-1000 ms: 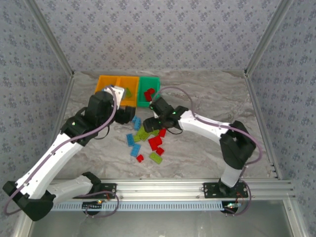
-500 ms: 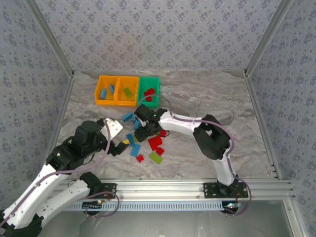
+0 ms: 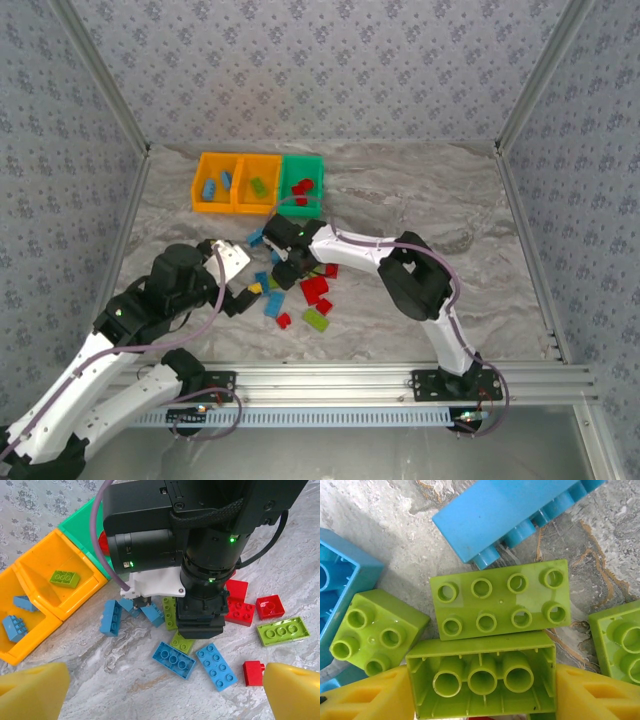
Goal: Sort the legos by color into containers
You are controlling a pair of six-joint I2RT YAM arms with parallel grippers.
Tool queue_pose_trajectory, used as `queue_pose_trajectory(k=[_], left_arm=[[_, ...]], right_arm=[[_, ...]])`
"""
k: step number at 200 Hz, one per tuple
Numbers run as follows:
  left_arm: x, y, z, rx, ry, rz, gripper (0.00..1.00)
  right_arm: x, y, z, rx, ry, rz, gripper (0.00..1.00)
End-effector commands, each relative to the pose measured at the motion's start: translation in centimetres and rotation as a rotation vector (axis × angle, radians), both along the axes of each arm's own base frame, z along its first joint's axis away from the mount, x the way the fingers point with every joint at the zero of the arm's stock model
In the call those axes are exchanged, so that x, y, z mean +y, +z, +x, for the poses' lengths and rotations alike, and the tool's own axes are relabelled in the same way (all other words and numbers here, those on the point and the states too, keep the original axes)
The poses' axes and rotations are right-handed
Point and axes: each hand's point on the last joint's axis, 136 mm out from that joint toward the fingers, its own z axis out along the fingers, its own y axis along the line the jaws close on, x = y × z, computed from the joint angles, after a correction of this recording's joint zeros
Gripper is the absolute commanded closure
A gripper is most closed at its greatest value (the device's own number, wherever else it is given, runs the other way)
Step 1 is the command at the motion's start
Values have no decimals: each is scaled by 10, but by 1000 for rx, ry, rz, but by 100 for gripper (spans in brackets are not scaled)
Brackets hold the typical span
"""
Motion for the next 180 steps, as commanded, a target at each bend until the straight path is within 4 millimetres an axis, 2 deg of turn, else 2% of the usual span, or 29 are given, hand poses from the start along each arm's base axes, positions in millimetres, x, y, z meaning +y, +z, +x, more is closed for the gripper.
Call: queue_pose_trajectory(k=[1,13,53,76,103,132,151,165,180], left_arm=[[0,3,4,-20,9,-9,1],[0,3,4,-22,11,-9,1],[2,4,5,-28,18,-8,1],[4,4,5,-33,27,-9,1],[6,6,6,-44,44,-15,1],[13,10,12,-56,97,-29,1],[22,10,18,-61,155,-34,1],[29,12,23,-66,198,-40,1],[33,13,25,-72,224,-46,1]], right_arm=[[-13,-16,-4,4,19,-105,34],[-11,-13,-3,-3,17,-91,40],[-1,9,-1,-23,12,5,45],[0,36,5,-53,-25,101,46],[3,86,25,-163,-71,252,45],[7,129,54,-302,-117,371,46],[14,151,85,-398,-154,469,46],[21,162,109,-460,-175,534,46],[27,162,139,-505,-203,570,46]])
